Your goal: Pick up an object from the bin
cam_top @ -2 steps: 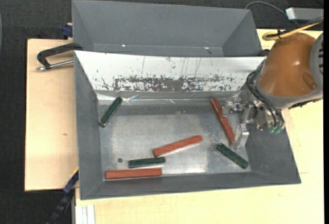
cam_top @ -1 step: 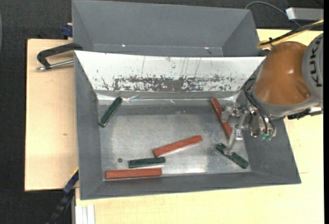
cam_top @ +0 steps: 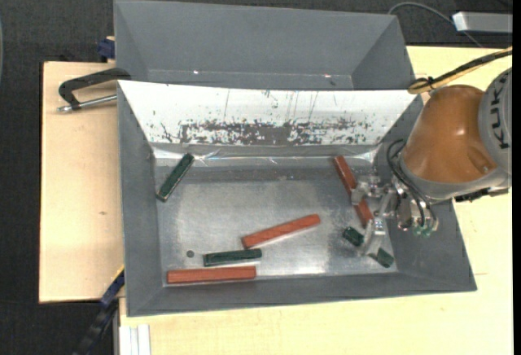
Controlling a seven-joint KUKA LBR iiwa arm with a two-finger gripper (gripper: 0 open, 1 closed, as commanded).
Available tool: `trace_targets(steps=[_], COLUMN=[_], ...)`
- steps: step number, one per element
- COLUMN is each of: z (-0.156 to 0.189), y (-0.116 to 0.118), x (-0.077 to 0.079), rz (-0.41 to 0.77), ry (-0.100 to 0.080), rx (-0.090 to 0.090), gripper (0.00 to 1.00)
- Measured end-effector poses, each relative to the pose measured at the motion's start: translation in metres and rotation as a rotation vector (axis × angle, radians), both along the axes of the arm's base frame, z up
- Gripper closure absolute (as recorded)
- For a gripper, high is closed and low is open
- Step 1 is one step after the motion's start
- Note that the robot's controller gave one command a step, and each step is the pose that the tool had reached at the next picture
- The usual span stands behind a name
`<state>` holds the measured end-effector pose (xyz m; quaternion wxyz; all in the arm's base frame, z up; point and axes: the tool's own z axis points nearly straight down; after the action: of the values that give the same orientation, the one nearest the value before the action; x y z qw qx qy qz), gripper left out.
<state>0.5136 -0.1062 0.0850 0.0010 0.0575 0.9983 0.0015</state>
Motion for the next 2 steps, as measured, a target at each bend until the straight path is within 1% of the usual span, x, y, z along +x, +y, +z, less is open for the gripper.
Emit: trace_targets(steps=[1, 2], z=[-0.003, -0.012], y=[-0.026, 0.000], x=[0.011, -0.008], rz=[-0.102, -0.088], ry=[0.000, 0.002], rx=[-0.002, -0.002], gripper=[0.00, 1.00])
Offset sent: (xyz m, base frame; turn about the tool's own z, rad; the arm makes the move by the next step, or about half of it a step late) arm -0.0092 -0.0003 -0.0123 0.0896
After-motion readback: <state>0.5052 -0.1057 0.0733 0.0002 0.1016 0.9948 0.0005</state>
